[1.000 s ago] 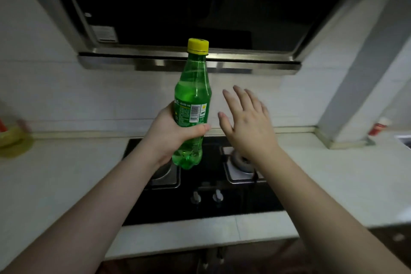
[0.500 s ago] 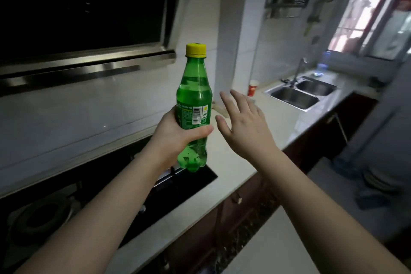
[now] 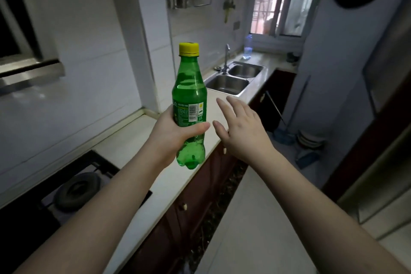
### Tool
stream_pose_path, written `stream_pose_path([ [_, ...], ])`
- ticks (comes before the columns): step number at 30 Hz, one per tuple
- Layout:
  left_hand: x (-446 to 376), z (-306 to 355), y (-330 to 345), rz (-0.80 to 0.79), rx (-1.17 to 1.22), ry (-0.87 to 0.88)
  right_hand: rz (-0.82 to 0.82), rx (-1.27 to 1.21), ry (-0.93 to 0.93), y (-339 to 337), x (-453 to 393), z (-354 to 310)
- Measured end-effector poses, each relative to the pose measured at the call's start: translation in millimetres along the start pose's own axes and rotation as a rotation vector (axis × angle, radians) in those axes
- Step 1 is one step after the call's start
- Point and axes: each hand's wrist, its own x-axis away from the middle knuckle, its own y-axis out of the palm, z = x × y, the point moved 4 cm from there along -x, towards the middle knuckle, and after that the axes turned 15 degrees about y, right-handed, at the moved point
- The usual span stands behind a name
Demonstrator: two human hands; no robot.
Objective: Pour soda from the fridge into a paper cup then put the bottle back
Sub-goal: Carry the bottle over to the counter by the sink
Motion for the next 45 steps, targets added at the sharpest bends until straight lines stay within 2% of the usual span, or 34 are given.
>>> stream_pose_path([
  [9, -58, -49, 65, -0.146, 0.044, -0.049, 0.022, 0.071, 0.123, 8, -30, 75],
  [28, -226, -120, 138, -0.4, 0.176, 0.005, 0.154, 0.294, 0.342, 31, -144, 157],
  [45, -354, -194, 276, -0.313, 0.109, -0.043, 0.121, 0.182, 0.298, 65, -279, 322],
])
